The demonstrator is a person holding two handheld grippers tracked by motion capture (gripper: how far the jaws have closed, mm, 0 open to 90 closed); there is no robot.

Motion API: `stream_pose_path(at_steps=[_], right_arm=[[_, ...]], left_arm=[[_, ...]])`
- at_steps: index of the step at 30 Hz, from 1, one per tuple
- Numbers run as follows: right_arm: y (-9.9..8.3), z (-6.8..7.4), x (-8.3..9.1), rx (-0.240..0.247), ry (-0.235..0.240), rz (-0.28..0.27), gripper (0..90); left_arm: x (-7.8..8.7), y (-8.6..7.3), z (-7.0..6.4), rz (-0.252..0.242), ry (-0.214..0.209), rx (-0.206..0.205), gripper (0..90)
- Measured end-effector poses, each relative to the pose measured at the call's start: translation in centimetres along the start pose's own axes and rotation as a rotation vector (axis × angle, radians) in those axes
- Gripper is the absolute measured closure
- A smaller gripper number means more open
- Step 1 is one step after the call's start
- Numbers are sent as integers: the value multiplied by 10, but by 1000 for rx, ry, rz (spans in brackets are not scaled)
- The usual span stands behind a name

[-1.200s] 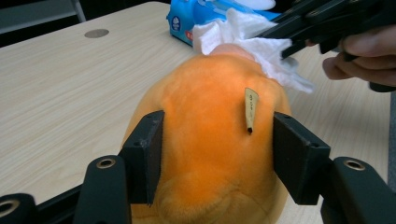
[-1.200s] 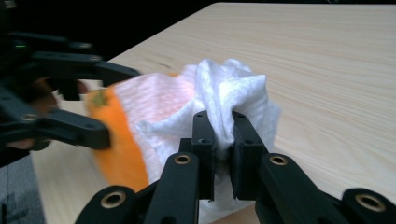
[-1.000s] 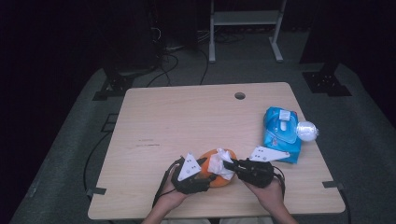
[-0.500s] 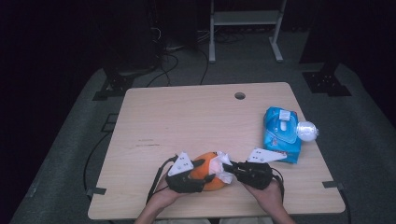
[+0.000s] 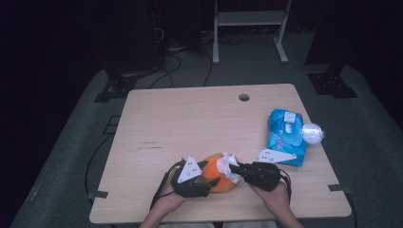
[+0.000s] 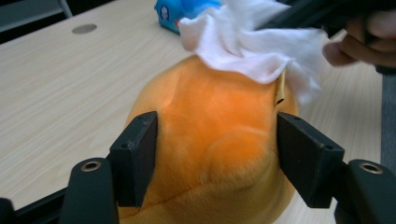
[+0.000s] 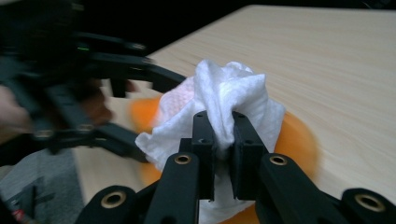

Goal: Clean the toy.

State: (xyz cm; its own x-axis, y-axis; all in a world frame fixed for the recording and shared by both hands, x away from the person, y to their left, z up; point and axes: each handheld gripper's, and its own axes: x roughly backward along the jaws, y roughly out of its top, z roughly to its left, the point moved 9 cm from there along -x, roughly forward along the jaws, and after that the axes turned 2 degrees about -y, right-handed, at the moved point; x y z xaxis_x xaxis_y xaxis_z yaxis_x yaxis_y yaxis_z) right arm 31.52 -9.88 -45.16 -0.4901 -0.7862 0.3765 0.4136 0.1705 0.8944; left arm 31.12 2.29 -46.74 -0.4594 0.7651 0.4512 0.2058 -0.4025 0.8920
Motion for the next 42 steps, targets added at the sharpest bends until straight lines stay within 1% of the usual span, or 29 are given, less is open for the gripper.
stream_pose_path(at_steps=[1, 2, 3, 4, 5, 6, 7, 8, 9, 10, 12, 13, 16, 18, 19, 20, 21, 22, 24, 25, 26, 27, 29, 30, 33, 35, 38, 40, 42], right_arm=[[2, 6, 0, 18, 14, -3, 812], [3, 9, 0, 38, 14, 2, 811], [2, 8, -1, 50, 1, 11, 811], [-1, 4, -2, 41, -2, 15, 811], [-3, -2, -3, 20, -5, 15, 811], [-5, -9, -3, 4, -21, 14, 811], [-6, -17, -3, -11, -40, 11, 810], [-5, -23, -1, -39, -49, 2, 810], [-4, -26, 0, -56, -50, -3, 810], [-3, -25, 1, -48, -51, 0, 810], [0, -19, 3, -25, -51, -4, 811], [4, -14, 5, -20, -38, -19, 811], [17, 1, 13, -8, 12, -79, 811], [21, 11, 15, 7, 42, -93, 811], [20, 13, 13, 21, 41, -83, 811], [16, 13, 10, 30, 32, -67, 811], [12, 9, 7, 25, 25, -52, 811], [8, 4, 4, 11, 18, -40, 811], [4, -7, 3, -18, 3, -37, 811], [4, -11, 4, -29, -6, -42, 811], [4, -14, 5, -31, -19, -41, 811], [4, -17, 6, -34, -24, -42, 811], [3, -18, 6, -42, -19, -43, 811], [3, -17, 6, -37, -24, -38, 812], [8, -12, 8, -24, -21, -45, 814], [15, -8, 13, -28, 4, -73, 815], [27, 5, 22, -14, 58, -121, 815], [31, 17, 24, 20, 96, -136, 815], [28, 21, 19, 63, 71, -103, 815]], left_arm=[[0, 1, -2, -1, -14, -7, 326], [1, 2, -3, -4, -35, -9, 304], [3, 2, -5, -7, -71, -2, 266], [4, 1, -7, -3, -102, -7, 211], [6, 0, -6, -4, -101, -29, 184], [5, -1, -5, -1, -87, -56, 173], [3, -3, -5, 13, -69, -78, 160], [1, -5, -3, 23, -43, -105, 168], [-2, -7, -2, 35, -11, -128, 226], [-3, -9, -1, 42, 3, -135, 287], [0, -5, 1, 32, 13, -122, 373], [4, -1, 2, 18, 10, -99, 397], [12, 8, 4, -26, -14, -21, 426], [15, 14, 1, -47, -25, 2, 435], [15, 16, -2, -54, -35, -1, 436], [15, 17, -4, -61, -45, -8, 434], [14, 18, -6, -67, -52, -13, 423], [13, 18, -5, -70, -49, -13, 376], [11, 15, 1, -66, -23, -8, 242], [9, 12, 5, -60, -10, -6, 197], [6, 7, 8, -45, -7, -1, 173], [2, 2, 10, -30, -11, 15, 156], [-5, -3, 9, -30, -30, 33, 146], [-6, -3, 9, -33, -33, 34, 161], [-1, 1, 9, -49, -15, 32, 326], [5, 7, 8, -51, -15, 33, 391], [13, 17, 5, -55, -1, 22, 416], [15, 20, 1, -55, -10, 28, 421], [14, 20, -2, -57, -28, 30, 417]])
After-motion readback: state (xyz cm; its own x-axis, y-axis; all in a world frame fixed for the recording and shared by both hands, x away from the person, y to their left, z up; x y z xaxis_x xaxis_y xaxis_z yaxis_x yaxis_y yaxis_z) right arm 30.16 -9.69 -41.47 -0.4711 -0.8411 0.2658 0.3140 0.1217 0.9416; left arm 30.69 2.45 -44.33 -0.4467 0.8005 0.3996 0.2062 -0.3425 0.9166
